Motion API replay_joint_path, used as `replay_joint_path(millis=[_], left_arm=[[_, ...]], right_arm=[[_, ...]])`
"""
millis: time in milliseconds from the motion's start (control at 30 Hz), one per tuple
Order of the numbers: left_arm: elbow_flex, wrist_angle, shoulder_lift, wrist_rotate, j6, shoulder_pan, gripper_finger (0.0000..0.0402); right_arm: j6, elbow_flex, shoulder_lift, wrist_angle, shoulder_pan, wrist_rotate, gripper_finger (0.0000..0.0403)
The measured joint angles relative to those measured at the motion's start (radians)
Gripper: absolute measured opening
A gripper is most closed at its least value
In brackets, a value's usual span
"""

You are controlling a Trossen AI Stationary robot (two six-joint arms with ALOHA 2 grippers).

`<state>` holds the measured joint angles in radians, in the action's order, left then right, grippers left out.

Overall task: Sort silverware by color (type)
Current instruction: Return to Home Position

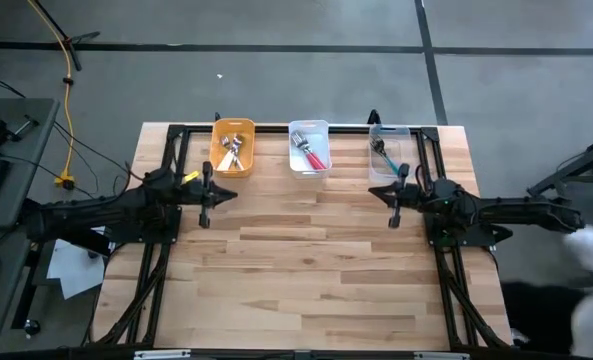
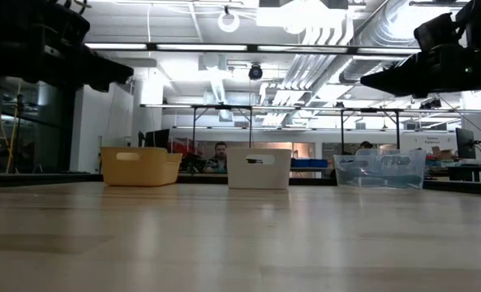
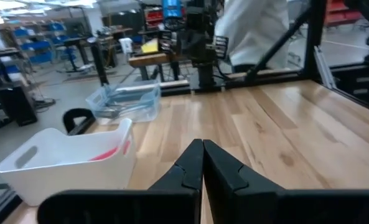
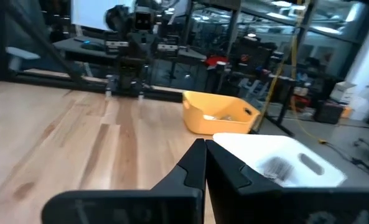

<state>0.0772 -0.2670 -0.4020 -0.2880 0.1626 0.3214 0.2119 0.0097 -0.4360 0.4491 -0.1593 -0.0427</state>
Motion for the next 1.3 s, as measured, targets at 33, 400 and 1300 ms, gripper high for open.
replay_joint_path(millis=[33, 400, 1300], left_arm=[[0.000, 0.009, 0.017, 0.019, -0.003, -0.007, 0.0001], [-0.026, -0.028, 0.073, 0.224, -0.003, -0.120, 0.0000], [-0.061, 0.251, 0.399, 0.379, -0.028, -0.201, 0.0000]], right_arm=[[0.006, 0.000, 0.007, -0.002, 0.000, -0.014, 0.0000], [0.024, 0.000, 0.040, -0.006, 0.000, -0.034, 0.0000], [-0.055, -0.001, 0.433, -0.416, -0.044, -0.062, 0.0000]])
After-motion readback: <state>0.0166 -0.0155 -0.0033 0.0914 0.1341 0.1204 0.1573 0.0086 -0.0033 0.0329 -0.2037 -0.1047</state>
